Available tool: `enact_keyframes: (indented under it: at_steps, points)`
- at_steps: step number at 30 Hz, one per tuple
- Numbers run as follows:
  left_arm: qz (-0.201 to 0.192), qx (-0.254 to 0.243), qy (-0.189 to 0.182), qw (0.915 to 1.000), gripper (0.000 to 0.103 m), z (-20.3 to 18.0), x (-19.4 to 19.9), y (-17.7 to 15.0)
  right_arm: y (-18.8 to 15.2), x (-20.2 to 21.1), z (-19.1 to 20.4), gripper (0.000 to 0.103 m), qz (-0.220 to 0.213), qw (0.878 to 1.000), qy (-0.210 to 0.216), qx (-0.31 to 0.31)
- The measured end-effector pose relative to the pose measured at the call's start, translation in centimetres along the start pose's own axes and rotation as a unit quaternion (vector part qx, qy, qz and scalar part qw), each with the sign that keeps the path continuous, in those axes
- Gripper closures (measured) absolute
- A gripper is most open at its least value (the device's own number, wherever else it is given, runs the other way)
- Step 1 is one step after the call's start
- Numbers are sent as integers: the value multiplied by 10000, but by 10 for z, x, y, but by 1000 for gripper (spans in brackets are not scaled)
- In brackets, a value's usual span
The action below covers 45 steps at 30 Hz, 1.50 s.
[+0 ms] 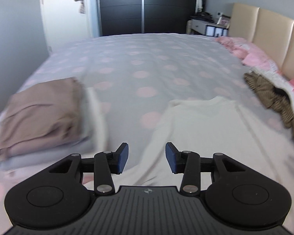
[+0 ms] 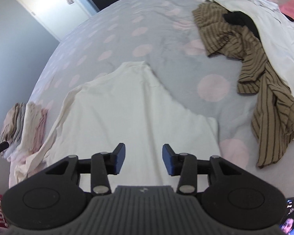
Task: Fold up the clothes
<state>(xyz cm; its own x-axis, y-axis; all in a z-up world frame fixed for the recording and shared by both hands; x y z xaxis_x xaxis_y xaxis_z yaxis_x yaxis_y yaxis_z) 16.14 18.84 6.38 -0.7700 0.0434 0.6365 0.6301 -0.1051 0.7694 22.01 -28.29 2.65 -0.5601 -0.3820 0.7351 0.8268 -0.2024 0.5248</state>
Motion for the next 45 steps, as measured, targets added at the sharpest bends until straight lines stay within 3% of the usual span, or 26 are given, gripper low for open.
enact_keyframes:
  at_steps: [4, 9, 12, 16, 21, 22, 23, 26, 30, 33, 36, 39, 42, 45]
  points:
    - [188, -302, 413, 9985, 63, 25, 14, -37, -17, 2, 17, 56, 71, 9998, 90, 160]
    - [394, -1046, 1036, 9883, 61, 45, 4, -83, -34, -8, 31, 56, 226, 9996, 147, 70]
    - [522, -1620, 1241, 9776, 61, 56, -5, -108, -43, -17, 43, 56, 321, 9993, 117, 155]
    - [572, -2581, 1361, 9548, 61, 56, -25, -128, -56, -36, 53, 56, 526, 9983, 48, 261]
    - [567, -3369, 1260, 9314, 61, 46, -51, -140, -65, -58, 60, 56, 789, 9964, -61, 307]
    - [552, -3444, 1231, 9291, 66, 45, -54, -140, -65, -60, 61, 56, 805, 9962, -85, 332]
    - [552, -3477, 1191, 9284, 77, 44, -57, -139, -65, -63, 62, 56, 818, 9959, -112, 363]
    - [610, -3081, 974, 9444, 98, 49, -55, -128, -63, -69, 63, 56, 839, 9954, -177, 427]
    - [357, -1771, 734, 9808, 103, 73, -27, -98, -61, -74, 65, 56, 856, 9949, -167, 514]
    - [-1, -773, 638, 9950, 103, 89, 5, -71, -61, -78, 67, 56, 895, 9941, -154, 586]
    - [-215, -137, 329, 9991, 103, 93, 34, -51, -63, -82, 68, 56, 956, 9935, -142, 606]
    - [-286, 8, -177, 9994, 103, 77, 55, -32, -64, -85, 74, 56, 989, 9928, -87, 670]
    - [-232, 236, -884, 9955, 103, 57, 69, -20, -64, -85, 81, 56, 962, 9926, -8, 743]
    - [-111, 90, -1507, 9885, 103, 21, 64, -14, -64, -84, 89, 56, 926, 9923, 72, 814]
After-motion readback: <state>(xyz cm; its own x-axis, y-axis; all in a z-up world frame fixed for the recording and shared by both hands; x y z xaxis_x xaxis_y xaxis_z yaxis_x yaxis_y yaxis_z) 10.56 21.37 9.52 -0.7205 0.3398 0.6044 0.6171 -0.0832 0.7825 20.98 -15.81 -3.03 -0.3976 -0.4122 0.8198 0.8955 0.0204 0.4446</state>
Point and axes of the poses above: each gripper's, at about its wrist camera, not at the fingertips, and x roughly against the way its jaws point, z to its left, y to its top, the point moved 2 cm from there along -x, roughly the way its jaws point, and after that the axes turned 5 degrees about -z, right-handed, at the moved point
